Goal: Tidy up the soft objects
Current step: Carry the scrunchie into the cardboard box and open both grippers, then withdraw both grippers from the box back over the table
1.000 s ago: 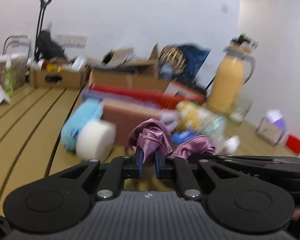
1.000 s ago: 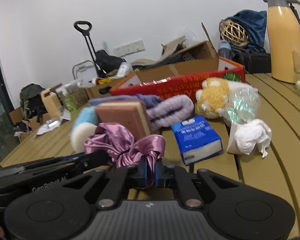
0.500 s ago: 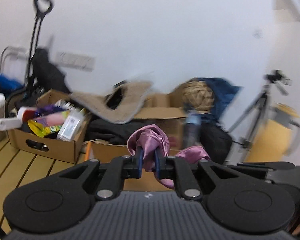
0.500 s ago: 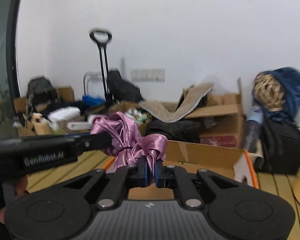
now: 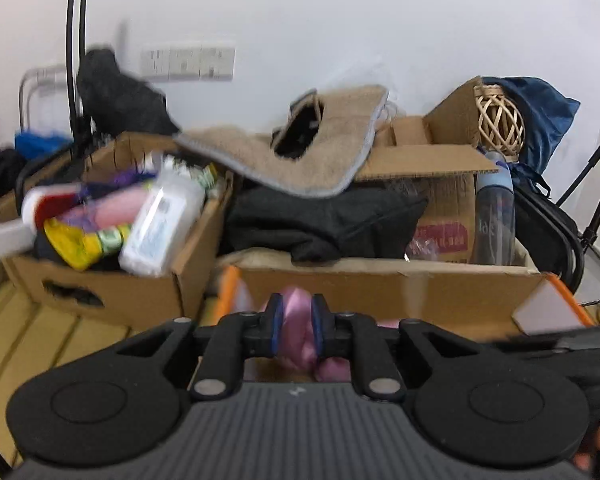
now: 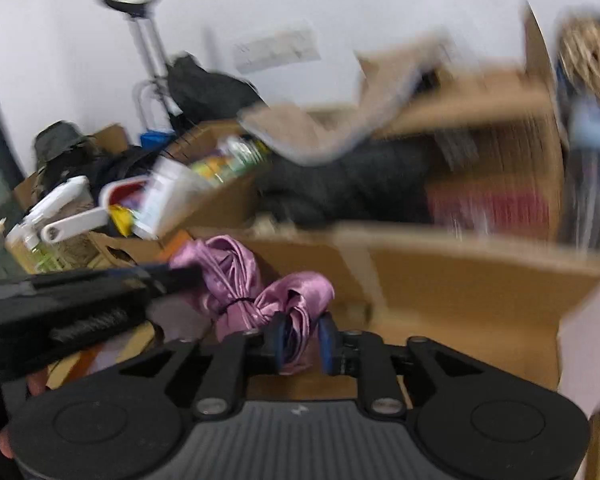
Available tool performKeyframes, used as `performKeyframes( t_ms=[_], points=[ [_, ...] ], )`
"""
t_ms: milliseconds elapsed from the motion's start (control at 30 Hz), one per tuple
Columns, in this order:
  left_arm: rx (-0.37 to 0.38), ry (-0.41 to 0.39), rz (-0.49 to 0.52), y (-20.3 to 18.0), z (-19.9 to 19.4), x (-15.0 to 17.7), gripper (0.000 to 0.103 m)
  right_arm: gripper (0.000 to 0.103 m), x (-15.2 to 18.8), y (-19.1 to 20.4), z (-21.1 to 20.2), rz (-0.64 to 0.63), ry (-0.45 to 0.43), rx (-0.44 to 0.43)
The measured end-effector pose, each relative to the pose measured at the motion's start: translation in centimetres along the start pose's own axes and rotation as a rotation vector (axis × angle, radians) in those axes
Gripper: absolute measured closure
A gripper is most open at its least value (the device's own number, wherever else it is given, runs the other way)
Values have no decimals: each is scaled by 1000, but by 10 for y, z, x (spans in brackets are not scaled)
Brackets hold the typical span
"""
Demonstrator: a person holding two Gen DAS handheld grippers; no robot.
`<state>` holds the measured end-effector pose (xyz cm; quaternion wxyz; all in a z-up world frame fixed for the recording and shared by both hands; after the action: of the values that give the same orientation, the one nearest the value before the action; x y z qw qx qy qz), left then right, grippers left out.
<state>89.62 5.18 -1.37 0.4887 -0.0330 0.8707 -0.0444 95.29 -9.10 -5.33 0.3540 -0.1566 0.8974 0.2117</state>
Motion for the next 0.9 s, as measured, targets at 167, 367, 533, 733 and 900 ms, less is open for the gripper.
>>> performKeyframes(
  t_ms=[167, 367, 533, 733, 900],
  points=[
    [29, 30, -39, 1, 2, -4, 61, 55, 18, -10, -13, 148, 0, -10],
    [53, 19, -15, -7, -42, -17, 51, 51, 2, -4, -58, 80, -99, 141],
    [65, -58, -18, -12, -120, -46, 45, 48, -15, 12, -134, 50, -184, 184],
    [38, -173, 39, -14, -233, -53, 16, 38, -13, 32, -251, 28, -271, 237],
    [29, -259, 110, -11, -323, -15, 4, 29, 38, 55, -344, -20, -331, 261]
  ],
)
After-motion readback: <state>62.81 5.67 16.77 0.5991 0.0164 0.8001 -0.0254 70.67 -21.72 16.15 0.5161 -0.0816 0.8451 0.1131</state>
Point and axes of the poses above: each gripper's, at about its wrist camera, not at the fingertips, and z roughly the way its jaws point, y to its left, x to its underside, the point moved 7 cm from there along z, roughly the way its jaws point, and after that the axes turned 4 degrees about x, right-handed, at the moved point
